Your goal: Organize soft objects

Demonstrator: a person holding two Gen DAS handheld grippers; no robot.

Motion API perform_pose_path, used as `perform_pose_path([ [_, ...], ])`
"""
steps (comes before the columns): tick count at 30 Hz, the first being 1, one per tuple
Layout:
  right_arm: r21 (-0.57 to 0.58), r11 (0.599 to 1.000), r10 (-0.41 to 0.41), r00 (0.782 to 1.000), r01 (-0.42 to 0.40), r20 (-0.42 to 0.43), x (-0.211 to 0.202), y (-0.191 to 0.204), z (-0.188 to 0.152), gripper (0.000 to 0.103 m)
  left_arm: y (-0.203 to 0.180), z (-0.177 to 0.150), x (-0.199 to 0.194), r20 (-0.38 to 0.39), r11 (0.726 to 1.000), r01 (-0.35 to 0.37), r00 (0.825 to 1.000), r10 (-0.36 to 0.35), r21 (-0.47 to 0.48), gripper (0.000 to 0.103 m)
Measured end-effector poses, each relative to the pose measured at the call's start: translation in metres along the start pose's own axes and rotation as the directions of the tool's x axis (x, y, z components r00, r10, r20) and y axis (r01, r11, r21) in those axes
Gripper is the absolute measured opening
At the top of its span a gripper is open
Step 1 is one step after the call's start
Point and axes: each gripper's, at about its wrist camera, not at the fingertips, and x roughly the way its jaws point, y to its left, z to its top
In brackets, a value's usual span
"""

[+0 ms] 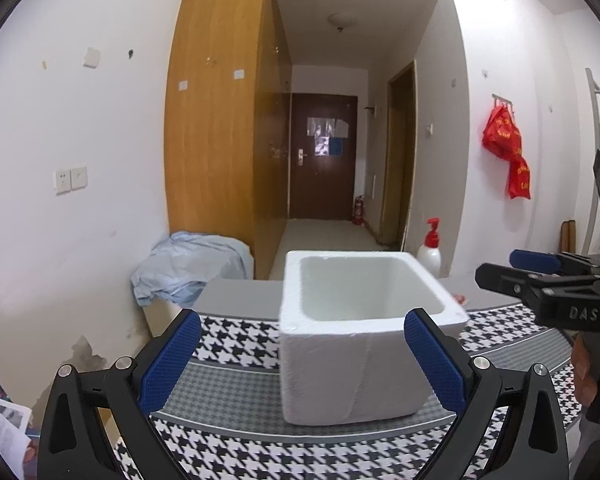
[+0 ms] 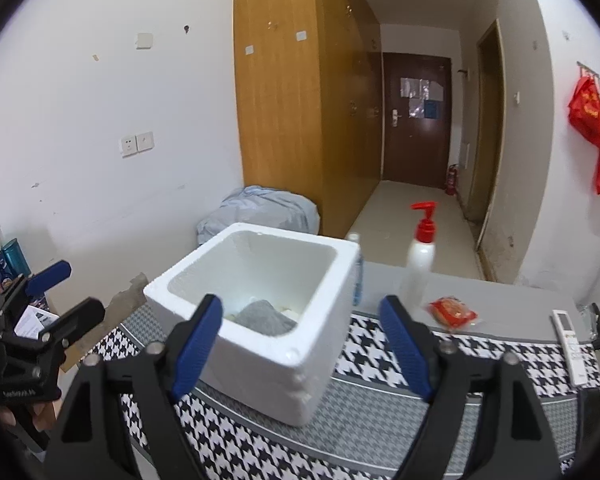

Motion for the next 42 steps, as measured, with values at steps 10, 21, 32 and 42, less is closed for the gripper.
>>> perform_pose_path([
  [10, 0.004, 0.999, -0.042, 0.998, 0.042, 0.050, -0.034, -0.016, -0.012, 0.102, -0.031, 0.006, -0.013, 0.033, 0.999, 0.039, 0.999, -0.040, 0.036, 0.102],
  [21, 0.062, 0.995, -0.083, 0.994, 0.078, 0.075, -0.060, -0.031, -0.030, 0.102, -0.051, 0.008, -0.027, 0.071, 0.996, 0.070, 0.995, -0.073, 0.045, 0.102],
  [32, 0.074, 0.988, -0.143, 0.982, 0.135, 0.120, -0.083, -0.031, -0.055, 0.103, -0.067, -0.008, -0.041, 0.101, 0.992, 0.105, 0.989, -0.111, 0.067, 0.102],
  [42, 0.063, 0.988, -0.150, 0.977, 0.142, 0.152, -0.091, -0.024, -0.077, 0.103, -0.069, -0.022, -0.057, 0.107, 0.993, 0.108, 0.988, -0.113, 0.052, 0.102],
])
